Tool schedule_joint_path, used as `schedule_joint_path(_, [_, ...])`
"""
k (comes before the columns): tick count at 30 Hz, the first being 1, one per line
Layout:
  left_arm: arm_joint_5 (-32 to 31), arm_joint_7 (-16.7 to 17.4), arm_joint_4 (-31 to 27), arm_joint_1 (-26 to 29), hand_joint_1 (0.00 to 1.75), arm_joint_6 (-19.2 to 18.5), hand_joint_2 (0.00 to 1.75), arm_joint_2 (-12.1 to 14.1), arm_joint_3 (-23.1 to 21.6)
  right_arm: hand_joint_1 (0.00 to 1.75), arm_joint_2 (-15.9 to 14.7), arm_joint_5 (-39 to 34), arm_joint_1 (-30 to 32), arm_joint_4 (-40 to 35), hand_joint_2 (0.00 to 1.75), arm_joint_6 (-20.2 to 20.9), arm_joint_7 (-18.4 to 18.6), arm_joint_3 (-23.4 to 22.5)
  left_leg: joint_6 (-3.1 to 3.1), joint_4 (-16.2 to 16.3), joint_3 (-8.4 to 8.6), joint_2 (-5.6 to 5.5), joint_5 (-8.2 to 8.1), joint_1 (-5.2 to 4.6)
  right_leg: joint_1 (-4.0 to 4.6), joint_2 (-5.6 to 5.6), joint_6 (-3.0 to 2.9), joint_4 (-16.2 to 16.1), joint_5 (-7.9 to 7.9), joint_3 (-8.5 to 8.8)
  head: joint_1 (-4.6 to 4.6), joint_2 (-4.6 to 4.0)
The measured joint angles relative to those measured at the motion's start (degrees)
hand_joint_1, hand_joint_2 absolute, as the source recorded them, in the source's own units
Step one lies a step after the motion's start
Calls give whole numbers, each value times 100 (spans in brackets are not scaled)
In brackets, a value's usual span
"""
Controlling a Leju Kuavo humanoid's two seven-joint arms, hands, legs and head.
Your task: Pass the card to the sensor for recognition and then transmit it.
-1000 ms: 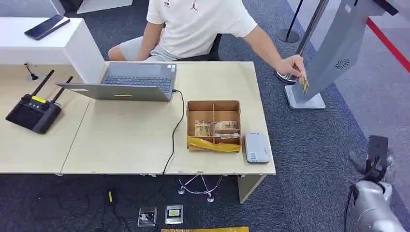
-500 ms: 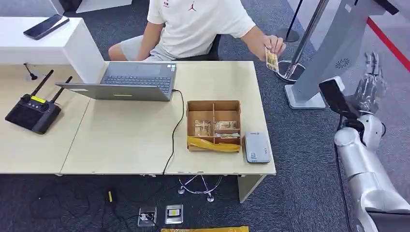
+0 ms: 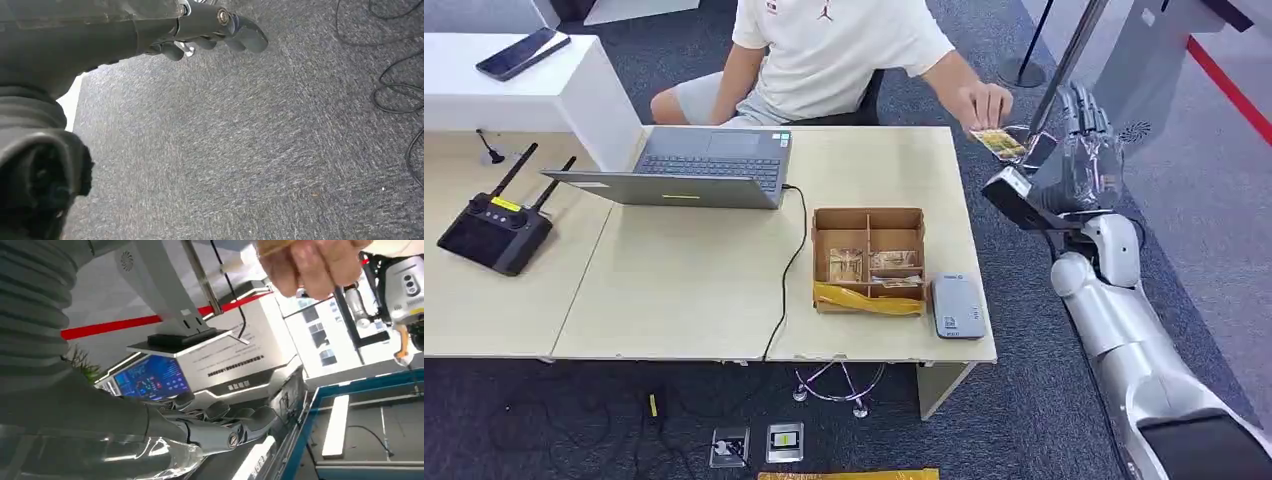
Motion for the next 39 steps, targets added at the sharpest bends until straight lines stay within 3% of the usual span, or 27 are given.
schedule_joint_path(6, [22, 0, 0, 13, 0, 9, 0, 0, -4, 0, 122, 92, 1, -42, 175, 13, 11, 185, 0, 0, 0, 0, 0, 0, 0, 0, 0, 0, 0, -1, 2, 0])
schedule_joint_path(7, [28, 0, 0, 13, 0, 11, 0, 0, -7, 10, 140, 96, 1, -42, 175, 17, 13, 199, 0, 0, 1, 0, 0, 0, 0, 1, 0, 0, 0, -1, 2, 0])
schedule_joint_path(9, [37, 0, 0, 16, 0, 13, 0, 0, -7, 152, 170, 96, 2, -42, 175, 37, 13, 247, 0, 0, 0, 0, 0, 0, 0, 0, 0, 0, 0, -1, 2, 0])
schedule_joint_path(10, [48, 0, 0, 18, 0, 13, 0, 0, -7, 175, 188, 94, 1, -42, 175, 63, 13, 256, 0, 0, 0, 0, 0, 0, 0, 0, 0, 0, 0, -1, 2, 0])
schedule_joint_path(18, [66, 0, 0, 31, 0, 2, 0, 2, -9, 175, 238, 76, 0, -42, 175, 396, -4, 336, 0, 0, 0, 0, 0, 0, 0, -1, 0, 0, 0, -1, 2, 0])
schedule_joint_path(32, [81, 0, 0, 42, 0, 7, 0, 0, -46, 166, 271, 94, 8, -140, 175, 544, 77, 415, 0, 1, 2, 1, 0, 0, 0, 5, 0, -1, 0, -5, 2, 0])
schedule_joint_path(39, [87, 0, 0, 47, 0, 4, 0, 0, -98, 171, 238, 94, 115, -262, 175, 729, 120, 415, -2, 1, 4, 4, -2, 0, 0, 13, 0, -1, 0, -8, 2, 0])
